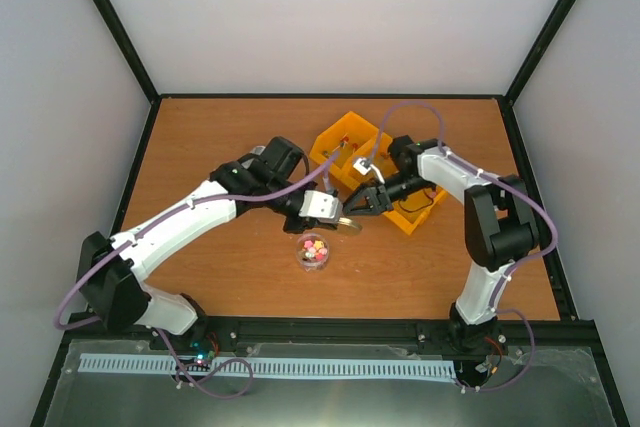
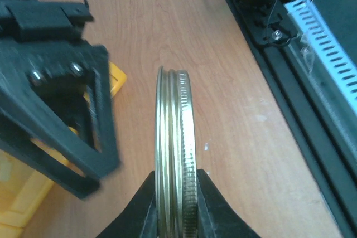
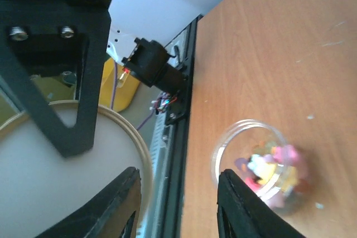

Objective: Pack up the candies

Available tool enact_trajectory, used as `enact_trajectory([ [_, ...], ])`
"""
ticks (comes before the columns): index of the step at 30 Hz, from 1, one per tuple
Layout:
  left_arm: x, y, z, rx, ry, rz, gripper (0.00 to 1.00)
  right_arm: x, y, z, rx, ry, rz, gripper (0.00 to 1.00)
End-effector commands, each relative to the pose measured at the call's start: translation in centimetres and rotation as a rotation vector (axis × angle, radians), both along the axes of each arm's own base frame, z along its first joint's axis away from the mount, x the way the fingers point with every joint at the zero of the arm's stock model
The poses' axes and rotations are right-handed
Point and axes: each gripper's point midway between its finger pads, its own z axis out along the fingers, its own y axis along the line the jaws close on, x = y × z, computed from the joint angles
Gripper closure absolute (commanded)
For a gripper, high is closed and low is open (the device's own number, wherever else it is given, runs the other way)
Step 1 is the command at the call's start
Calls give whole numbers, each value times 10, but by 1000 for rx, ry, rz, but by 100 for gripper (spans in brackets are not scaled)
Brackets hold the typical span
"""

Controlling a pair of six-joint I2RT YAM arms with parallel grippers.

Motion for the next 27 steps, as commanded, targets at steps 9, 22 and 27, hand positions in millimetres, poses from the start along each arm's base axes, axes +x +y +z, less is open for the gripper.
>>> enact_trajectory([
  [9, 11, 28, 26, -90, 485, 180, 93, 44, -52, 49, 7, -342, -293, 32],
  [22, 13, 32, 16, -67, 640, 243, 92, -8, -8, 65, -27, -452, -179, 39],
  [27, 17, 40, 15, -83, 685, 266, 92, -21, 2, 65, -18, -432, -133, 58],
])
